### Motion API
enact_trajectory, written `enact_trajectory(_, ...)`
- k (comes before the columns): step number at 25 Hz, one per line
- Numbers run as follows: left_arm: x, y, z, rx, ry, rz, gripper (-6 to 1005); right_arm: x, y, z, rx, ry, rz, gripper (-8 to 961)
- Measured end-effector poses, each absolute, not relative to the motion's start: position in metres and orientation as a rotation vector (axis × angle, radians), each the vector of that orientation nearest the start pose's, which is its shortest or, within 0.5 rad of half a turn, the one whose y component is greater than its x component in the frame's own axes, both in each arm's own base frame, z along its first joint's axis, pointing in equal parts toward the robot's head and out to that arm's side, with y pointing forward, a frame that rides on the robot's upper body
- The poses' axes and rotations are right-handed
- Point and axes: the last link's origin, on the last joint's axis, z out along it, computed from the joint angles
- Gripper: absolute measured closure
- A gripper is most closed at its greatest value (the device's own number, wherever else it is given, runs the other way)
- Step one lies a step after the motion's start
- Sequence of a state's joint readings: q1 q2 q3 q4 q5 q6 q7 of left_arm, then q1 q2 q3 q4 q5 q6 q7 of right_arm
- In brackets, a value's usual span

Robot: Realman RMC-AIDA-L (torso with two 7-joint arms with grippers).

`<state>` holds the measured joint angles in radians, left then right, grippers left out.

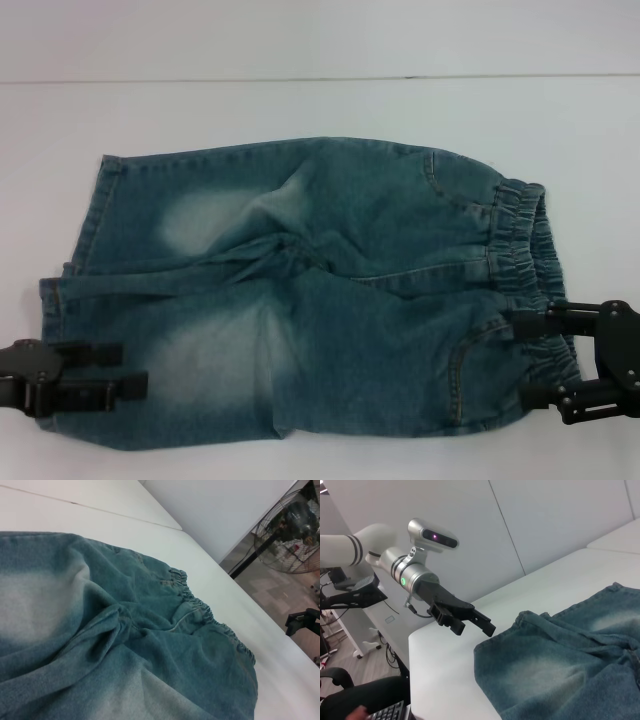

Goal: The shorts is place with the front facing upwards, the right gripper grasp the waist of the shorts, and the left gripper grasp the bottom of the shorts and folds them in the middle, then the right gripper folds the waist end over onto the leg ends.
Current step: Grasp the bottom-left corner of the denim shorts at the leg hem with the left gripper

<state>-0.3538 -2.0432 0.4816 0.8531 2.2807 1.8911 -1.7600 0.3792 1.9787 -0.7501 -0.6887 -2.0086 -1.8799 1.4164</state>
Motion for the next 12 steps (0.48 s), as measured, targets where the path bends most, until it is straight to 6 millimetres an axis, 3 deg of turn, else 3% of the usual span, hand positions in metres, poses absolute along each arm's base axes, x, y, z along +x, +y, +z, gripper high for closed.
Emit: enact_trajectory(12, -0.3204, 0.2495, 0.0536, -2.695, -1.299, -0.575, 98, 0.2948, 0.259, 0.0323, -2.937, 0.722, 0.747, 27)
